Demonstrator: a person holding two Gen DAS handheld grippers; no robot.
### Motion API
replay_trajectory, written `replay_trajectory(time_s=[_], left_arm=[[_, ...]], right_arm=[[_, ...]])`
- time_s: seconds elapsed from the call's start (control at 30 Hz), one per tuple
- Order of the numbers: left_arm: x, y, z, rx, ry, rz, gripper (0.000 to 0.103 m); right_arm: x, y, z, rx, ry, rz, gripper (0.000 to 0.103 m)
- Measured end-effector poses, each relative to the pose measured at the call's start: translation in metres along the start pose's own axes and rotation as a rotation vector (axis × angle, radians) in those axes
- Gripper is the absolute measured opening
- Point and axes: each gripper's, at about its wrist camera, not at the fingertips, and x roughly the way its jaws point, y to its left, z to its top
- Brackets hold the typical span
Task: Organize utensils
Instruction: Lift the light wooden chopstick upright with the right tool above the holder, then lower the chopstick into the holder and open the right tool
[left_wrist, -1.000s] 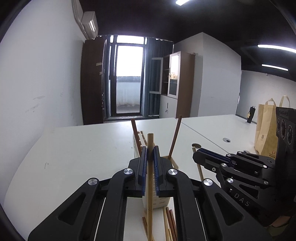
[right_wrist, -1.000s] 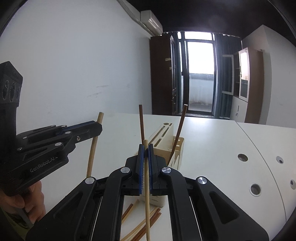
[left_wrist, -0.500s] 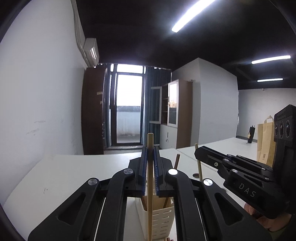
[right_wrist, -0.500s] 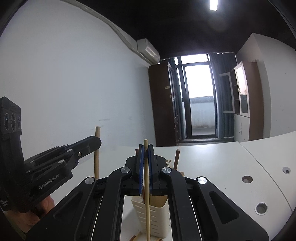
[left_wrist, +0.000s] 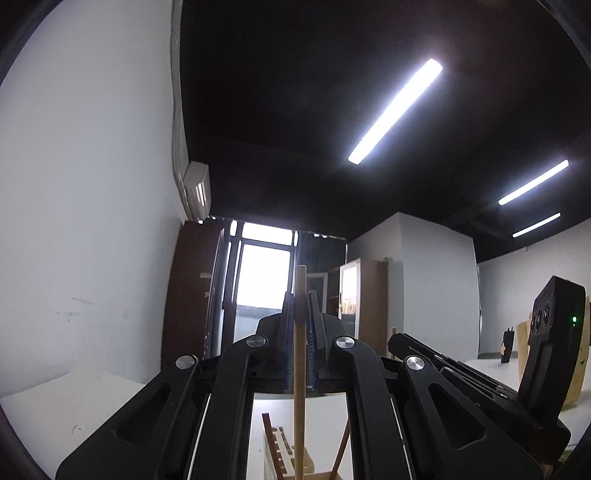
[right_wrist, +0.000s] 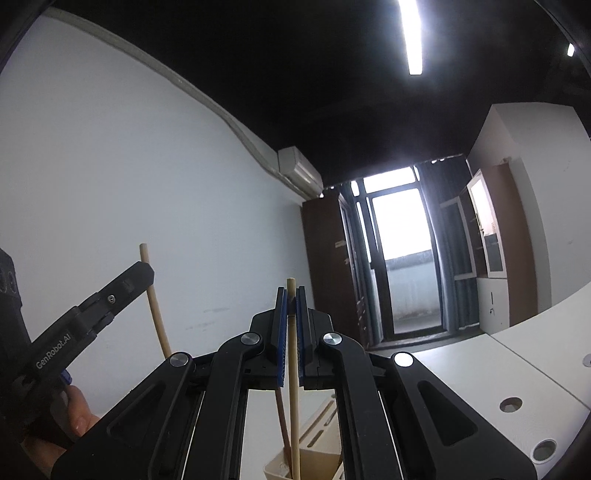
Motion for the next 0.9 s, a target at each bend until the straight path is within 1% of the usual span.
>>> replay_trajectory(time_s=[0.07,0.13,0.2,0.3,0.53,0.7,0.9], left_arm=[[0.002,-0.001,-0.001,-0.018,-0.034,0.005,0.006],[0.006,-0.002,-0.005,-0.035,-0.049,0.004,0.006],[0.012,-0.003,-0.011,-0.032,-0.049,0.005,0.006],[0.02,-0.005,-0.024,-0.026,-0.026,0.01,0.006],[0.038,0.003,-0.045,-0.046,0.069,-0.001,0.006],[0.05,0.013,-0.056,-0.072,0.161,-0.03,0.006],[0.06,0.024,-0.073,-0.048,0.265,-0.055,0.006]], right_arm=[[0.003,-0.004,-0.002,0.01,-0.014,0.004,0.005],[0.007,-0.008,-0.005,0.024,-0.034,0.004,0.005],[0.011,-0.012,-0.009,0.027,-0.046,0.005,0.005],[0.017,-0.018,-0.015,0.021,-0.054,0.001,0.005],[0.03,-0.024,-0.031,0.003,0.004,0.0,0.005],[0.032,-0.025,-0.039,0.002,0.052,0.012,0.005],[0.032,-0.023,-0.047,-0.015,0.124,0.006,0.005]])
